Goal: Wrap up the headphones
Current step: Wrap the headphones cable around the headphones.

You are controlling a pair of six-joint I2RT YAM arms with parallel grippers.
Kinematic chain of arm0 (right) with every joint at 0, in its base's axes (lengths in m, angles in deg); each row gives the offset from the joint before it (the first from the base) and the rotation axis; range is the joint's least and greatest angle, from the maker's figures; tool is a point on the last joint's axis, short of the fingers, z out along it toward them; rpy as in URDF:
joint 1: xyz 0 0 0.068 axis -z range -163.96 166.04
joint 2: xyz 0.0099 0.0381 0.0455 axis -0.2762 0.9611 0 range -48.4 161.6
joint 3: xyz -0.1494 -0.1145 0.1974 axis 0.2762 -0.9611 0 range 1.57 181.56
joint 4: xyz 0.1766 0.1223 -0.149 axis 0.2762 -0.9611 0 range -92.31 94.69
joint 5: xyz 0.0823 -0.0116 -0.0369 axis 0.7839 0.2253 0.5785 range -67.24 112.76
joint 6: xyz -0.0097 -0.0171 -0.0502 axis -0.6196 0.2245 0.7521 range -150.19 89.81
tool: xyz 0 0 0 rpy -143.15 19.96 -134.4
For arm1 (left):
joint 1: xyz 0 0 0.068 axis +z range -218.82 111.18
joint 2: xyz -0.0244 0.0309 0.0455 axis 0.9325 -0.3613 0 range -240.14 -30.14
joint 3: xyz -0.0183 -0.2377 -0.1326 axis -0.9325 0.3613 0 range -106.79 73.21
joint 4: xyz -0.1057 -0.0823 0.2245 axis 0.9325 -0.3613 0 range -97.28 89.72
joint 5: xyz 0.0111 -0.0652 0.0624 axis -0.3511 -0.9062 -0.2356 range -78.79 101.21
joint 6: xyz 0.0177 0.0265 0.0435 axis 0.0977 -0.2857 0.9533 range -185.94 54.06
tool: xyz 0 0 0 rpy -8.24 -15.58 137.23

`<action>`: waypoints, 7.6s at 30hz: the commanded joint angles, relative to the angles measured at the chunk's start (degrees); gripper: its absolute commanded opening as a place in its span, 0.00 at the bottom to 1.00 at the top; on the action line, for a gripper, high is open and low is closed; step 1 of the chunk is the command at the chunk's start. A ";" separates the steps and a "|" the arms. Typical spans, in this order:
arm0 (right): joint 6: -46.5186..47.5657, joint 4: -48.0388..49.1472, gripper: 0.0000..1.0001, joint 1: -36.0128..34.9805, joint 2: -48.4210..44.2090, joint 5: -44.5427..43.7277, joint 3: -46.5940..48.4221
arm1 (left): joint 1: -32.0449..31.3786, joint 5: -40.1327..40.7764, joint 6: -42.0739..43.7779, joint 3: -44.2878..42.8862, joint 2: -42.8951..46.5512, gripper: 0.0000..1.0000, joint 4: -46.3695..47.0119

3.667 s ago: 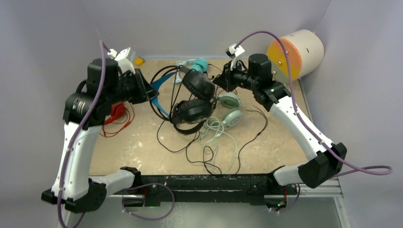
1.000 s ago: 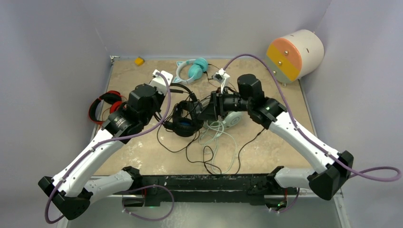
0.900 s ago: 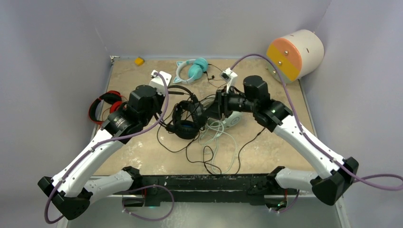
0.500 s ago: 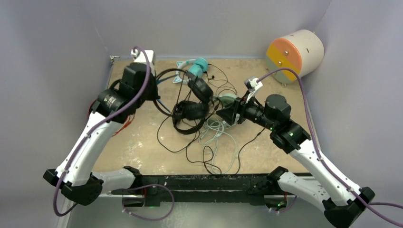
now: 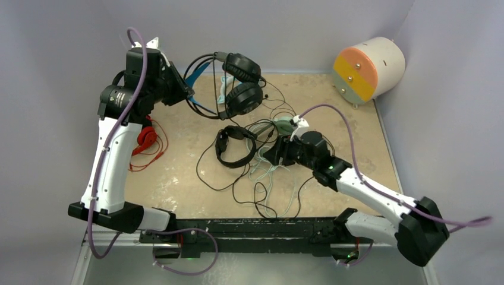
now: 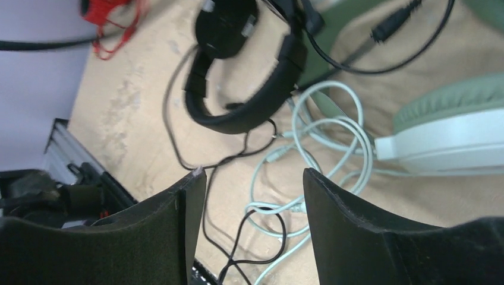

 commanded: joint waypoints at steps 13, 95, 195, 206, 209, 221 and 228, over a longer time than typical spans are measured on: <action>-13.81 29.35 0.59 -11.29 34.21 -16.98 9.96 | 1.25 -5.31 -18.87 -20.41 -6.42 0.00 -2.30; 9.60 -10.36 0.00 27.11 42.95 14.29 48.95 | 2.04 -24.28 0.70 9.83 12.67 0.00 9.12; -4.66 1.50 0.00 -0.03 22.02 36.68 23.32 | -8.07 30.82 -24.40 8.02 -2.22 0.00 8.17; -8.76 17.81 0.02 -2.26 22.50 27.04 13.82 | -8.07 17.14 -26.14 8.19 2.11 0.00 9.62; -8.57 19.25 0.09 -2.28 22.79 26.02 12.38 | -8.07 14.75 -26.16 7.68 2.43 0.00 9.64; -3.63 21.21 0.55 -2.28 24.04 26.26 8.85 | -8.07 10.39 -26.49 5.43 3.51 0.00 9.83; -3.30 28.89 0.78 -2.29 25.49 28.73 3.94 | -8.06 9.41 -25.91 1.02 3.13 0.00 7.81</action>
